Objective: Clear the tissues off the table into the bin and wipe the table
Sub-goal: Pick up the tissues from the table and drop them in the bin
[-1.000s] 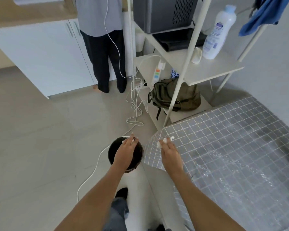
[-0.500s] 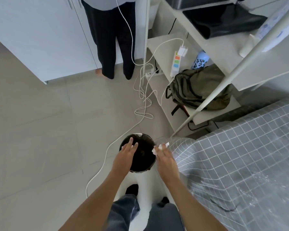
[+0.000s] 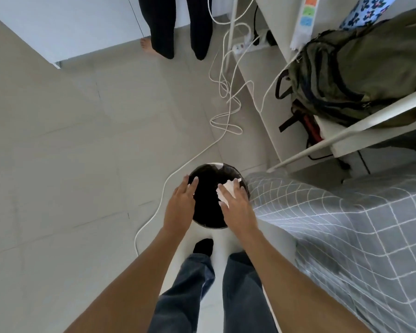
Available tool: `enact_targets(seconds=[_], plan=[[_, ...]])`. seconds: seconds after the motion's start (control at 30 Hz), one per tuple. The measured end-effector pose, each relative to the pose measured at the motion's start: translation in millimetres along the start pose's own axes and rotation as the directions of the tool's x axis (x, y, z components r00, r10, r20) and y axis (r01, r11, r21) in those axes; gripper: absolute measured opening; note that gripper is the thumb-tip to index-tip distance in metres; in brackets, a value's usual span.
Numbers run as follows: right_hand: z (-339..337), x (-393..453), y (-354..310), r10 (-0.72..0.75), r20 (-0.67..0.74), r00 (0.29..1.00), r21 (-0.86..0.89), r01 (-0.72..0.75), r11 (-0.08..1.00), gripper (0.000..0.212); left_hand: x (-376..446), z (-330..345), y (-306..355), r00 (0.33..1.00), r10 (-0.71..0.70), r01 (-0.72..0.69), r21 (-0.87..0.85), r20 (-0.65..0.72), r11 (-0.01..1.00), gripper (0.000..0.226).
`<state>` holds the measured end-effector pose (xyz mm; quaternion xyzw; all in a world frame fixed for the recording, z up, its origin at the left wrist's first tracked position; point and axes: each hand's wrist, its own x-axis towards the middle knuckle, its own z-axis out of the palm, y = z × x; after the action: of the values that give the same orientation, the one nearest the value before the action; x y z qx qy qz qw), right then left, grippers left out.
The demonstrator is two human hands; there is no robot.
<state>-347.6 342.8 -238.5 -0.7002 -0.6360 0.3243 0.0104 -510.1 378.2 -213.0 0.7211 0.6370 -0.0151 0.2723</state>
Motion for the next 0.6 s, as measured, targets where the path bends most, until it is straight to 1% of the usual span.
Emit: enact_targets(seconds=[0.1, 0.3, 0.4, 0.43, 0.5, 0.6], plan=[[8, 10, 7, 0.065, 0.039, 0.997, 0.059, -0.067, 0.996, 0.057, 8, 8, -5, 0.999, -0.052, 0.052, -0.098, 0.004, 0.994, 0.055], [10, 11, 27, 0.144, 0.062, 0.988, -0.009, -0.144, 0.990, 0.063, 17, 20, 0, 0.997, -0.060, 0.065, -0.135, 0.042, 0.989, 0.056], [10, 9, 36, 0.173, 0.059, 0.983, -0.029, -0.172, 0.985, 0.065, 24, 26, 10, 0.997, -0.050, 0.061, -0.187, 0.062, 0.980, 0.056], [10, 9, 38, 0.180, 0.058, 0.982, -0.030, -0.178, 0.983, 0.065, 27, 28, 13, 0.996, -0.044, 0.061, -0.212, 0.081, 0.975, 0.058], [10, 6, 42, 0.194, 0.064, 0.979, -0.027, -0.192, 0.981, 0.065, 31, 34, 19, 0.990, -0.033, 0.065, -0.246, 0.135, 0.967, 0.069], [10, 0, 46, 0.207, 0.072, 0.976, -0.026, -0.206, 0.978, 0.065, 34, 39, 22, 0.980, -0.056, 0.098, -0.217, 0.191, 0.971, 0.080]])
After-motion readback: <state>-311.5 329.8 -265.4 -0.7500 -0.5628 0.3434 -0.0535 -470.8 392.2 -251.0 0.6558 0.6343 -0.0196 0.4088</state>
